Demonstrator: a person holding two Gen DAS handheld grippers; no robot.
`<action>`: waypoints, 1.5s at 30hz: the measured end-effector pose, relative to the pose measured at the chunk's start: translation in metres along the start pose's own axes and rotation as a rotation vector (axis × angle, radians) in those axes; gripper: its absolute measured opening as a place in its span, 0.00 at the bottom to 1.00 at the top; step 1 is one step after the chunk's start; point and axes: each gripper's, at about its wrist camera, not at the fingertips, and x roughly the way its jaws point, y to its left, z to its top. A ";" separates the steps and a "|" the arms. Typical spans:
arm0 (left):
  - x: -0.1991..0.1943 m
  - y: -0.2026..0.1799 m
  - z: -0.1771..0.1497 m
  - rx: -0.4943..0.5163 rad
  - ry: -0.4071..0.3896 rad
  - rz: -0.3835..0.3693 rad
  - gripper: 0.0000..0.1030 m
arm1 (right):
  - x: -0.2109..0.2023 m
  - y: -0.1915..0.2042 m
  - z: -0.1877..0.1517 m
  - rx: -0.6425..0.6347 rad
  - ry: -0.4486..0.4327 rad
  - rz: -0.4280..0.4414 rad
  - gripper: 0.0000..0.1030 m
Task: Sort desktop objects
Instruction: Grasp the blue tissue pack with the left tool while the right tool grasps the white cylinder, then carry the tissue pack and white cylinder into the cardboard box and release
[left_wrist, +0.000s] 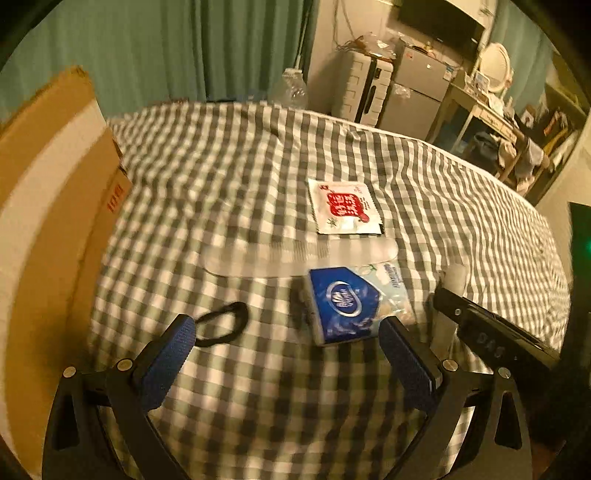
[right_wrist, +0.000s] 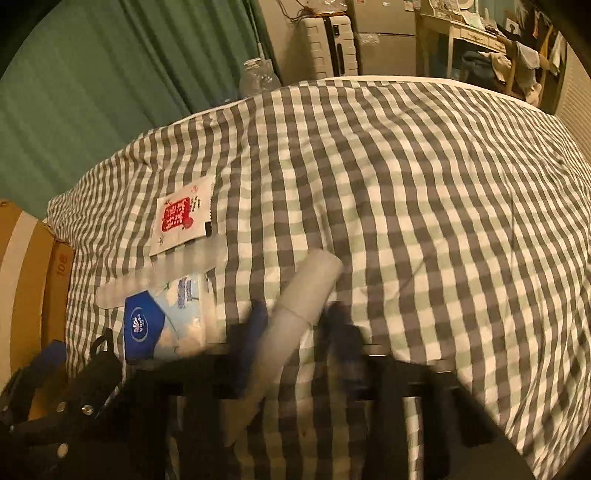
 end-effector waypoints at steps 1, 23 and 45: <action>0.003 -0.002 0.000 -0.012 0.010 -0.010 0.99 | -0.004 -0.005 0.002 0.020 -0.010 0.001 0.16; -0.020 -0.027 0.006 -0.044 -0.012 -0.112 0.73 | -0.061 -0.070 0.024 0.159 -0.130 0.038 0.16; -0.215 0.223 0.011 -0.423 -0.294 0.268 0.74 | -0.175 0.273 0.017 -0.455 -0.119 0.670 0.18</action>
